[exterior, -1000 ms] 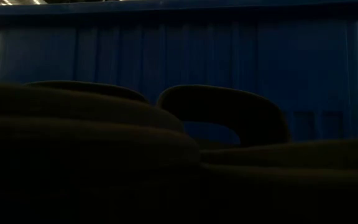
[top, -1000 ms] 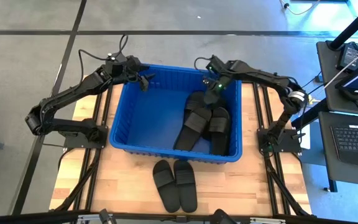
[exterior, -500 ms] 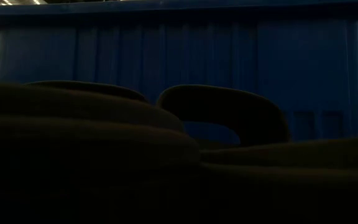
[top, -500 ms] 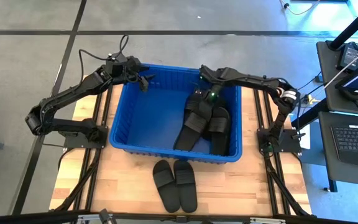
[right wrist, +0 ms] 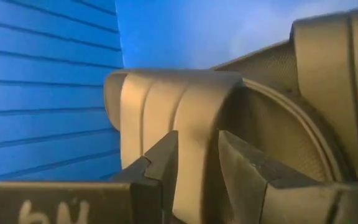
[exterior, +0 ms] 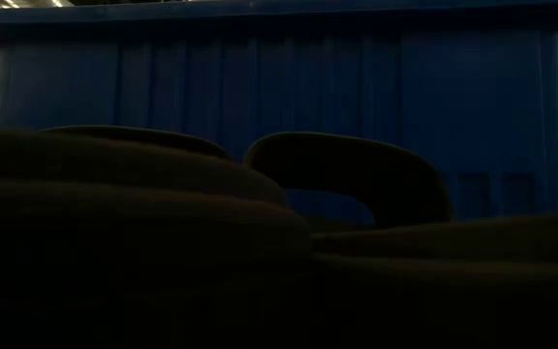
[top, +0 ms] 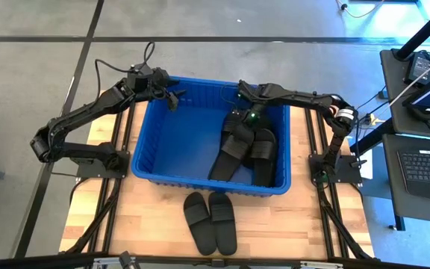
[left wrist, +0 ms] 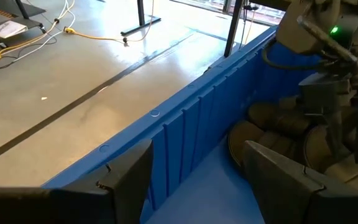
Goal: Pick and place slides into bin
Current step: Adjust the black slides in the blue organizer bin
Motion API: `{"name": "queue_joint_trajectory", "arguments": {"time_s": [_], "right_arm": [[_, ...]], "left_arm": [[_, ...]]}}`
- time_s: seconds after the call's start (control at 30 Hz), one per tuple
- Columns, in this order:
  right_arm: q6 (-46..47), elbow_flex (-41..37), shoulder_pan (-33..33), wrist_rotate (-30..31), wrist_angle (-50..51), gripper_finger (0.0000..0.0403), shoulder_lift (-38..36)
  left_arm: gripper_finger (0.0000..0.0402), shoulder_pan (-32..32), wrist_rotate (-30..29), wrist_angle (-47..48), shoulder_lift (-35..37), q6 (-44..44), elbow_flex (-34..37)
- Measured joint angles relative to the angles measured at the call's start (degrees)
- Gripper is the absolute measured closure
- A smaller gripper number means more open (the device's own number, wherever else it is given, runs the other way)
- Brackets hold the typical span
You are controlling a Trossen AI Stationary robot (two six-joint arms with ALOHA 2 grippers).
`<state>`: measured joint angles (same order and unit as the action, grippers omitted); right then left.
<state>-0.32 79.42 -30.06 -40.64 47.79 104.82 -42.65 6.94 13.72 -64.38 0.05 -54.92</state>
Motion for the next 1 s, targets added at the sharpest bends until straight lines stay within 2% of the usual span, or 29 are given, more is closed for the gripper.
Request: {"name": "queue_joint_trajectory", "arguments": {"time_s": [0.37,0.6,0.87,1.0], "right_arm": [[-2.4,0.0,0.3,-5.8,-0.4,0.0295,3.6],[-7.6,0.0,0.3,-6.2,0.0,0.0385,3.6],[-9.0,0.0,0.3,-6.1,2.4,0.0390,3.2],[-11.3,3.0,0.2,-6.1,8.7,0.0390,3.0]], "left_arm": [[0.0157,0.0,0.0,0.3,0.0,0.0,0.0],[0.0157,0.0,0.0,0.6,0.0,0.1,0.0],[0.0157,0.0,0.0,0.7,0.0,0.1,0.0],[0.0157,0.0,0.0,0.6,0.0,0.1,0.0]]}}
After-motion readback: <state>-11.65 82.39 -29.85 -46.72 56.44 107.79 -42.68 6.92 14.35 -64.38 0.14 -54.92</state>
